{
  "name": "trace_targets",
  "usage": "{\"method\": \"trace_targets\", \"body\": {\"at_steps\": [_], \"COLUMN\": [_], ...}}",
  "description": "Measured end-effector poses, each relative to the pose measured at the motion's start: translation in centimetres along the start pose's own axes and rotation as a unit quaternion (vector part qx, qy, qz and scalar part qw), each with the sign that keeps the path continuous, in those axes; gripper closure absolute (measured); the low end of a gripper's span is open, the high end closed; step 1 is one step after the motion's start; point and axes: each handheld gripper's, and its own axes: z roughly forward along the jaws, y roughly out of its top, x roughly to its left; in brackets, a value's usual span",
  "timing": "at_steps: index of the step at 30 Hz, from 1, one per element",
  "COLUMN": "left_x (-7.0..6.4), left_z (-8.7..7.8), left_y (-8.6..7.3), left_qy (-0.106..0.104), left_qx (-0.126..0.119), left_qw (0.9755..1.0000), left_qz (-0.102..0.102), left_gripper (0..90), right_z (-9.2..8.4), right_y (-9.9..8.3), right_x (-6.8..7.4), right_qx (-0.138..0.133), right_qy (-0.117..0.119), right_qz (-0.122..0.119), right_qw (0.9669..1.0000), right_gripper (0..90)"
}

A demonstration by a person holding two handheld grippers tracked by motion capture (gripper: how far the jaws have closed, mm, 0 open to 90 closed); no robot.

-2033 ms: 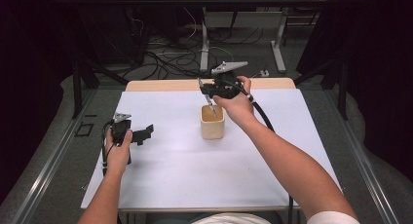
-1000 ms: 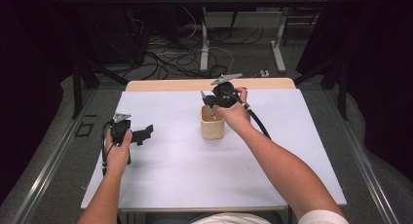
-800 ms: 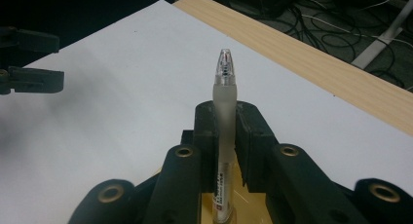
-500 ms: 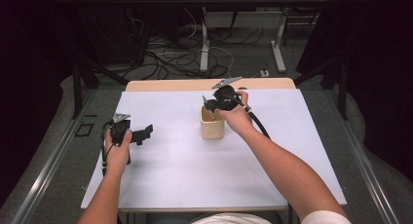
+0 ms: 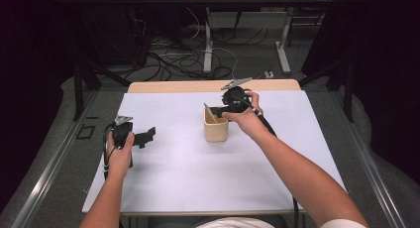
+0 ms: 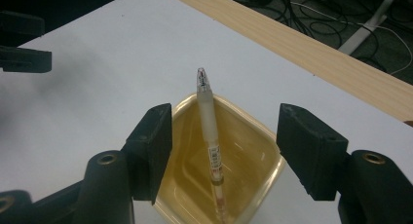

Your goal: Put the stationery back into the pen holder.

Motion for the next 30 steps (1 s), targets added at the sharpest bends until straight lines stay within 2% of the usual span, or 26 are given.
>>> {"method": "trace_targets", "body": {"at_steps": [2,5,7,9,12,15,19,30], "left_x": [0.0,0.0,0.0,0.0,0.0,0.0,0.0,0.0], "left_z": [0.0,0.0,-0.1,-0.1,-0.1,-0.1,-0.1,-0.1], "left_y": [0.0,-0.1,0.0,0.0,-0.1,0.0,-0.1,-0.1], "left_qy": [0.0,0.0,0.0,0.0,0.0,0.0,0.0,0.0], "left_qx": [0.001,0.002,0.003,0.002,0.003,0.002,0.001,0.0], "left_qw": [1.0,1.0,1.0,1.0,1.0,1.0,1.0,1.0], "left_qz": [-0.001,-0.002,-0.002,-0.002,-0.002,-0.002,-0.003,-0.003], "left_gripper": [0.1,0.1,0.1,0.1,0.1,0.1,0.1,0.1], "right_z": [-0.4,-0.9,-1.2,-1.5,-1.9,-2.4,-3.0,-4.9], "right_y": [-0.1,-0.2,-0.4,-0.5,-0.9,-1.4,-2.1,-5.1], "right_x": [-0.3,-0.9,-1.5,-1.9,-2.5,-2.9,-3.4,-4.8], "right_qx": [-0.002,0.0,-0.006,-0.005,-0.002,-0.001,-0.004,-0.007], "right_qy": [-0.003,-0.013,-0.025,-0.035,-0.046,-0.055,-0.066,-0.081], "right_qz": [0.003,0.022,0.015,0.019,0.004,0.004,0.005,0.033], "right_qw": [1.0,0.9997,0.9996,0.9992,0.9989,0.9985,0.9978,0.9961], "right_gripper": [36.6,34.5,30.3,23.5,15.2,14.3,8.6,4.4]}}
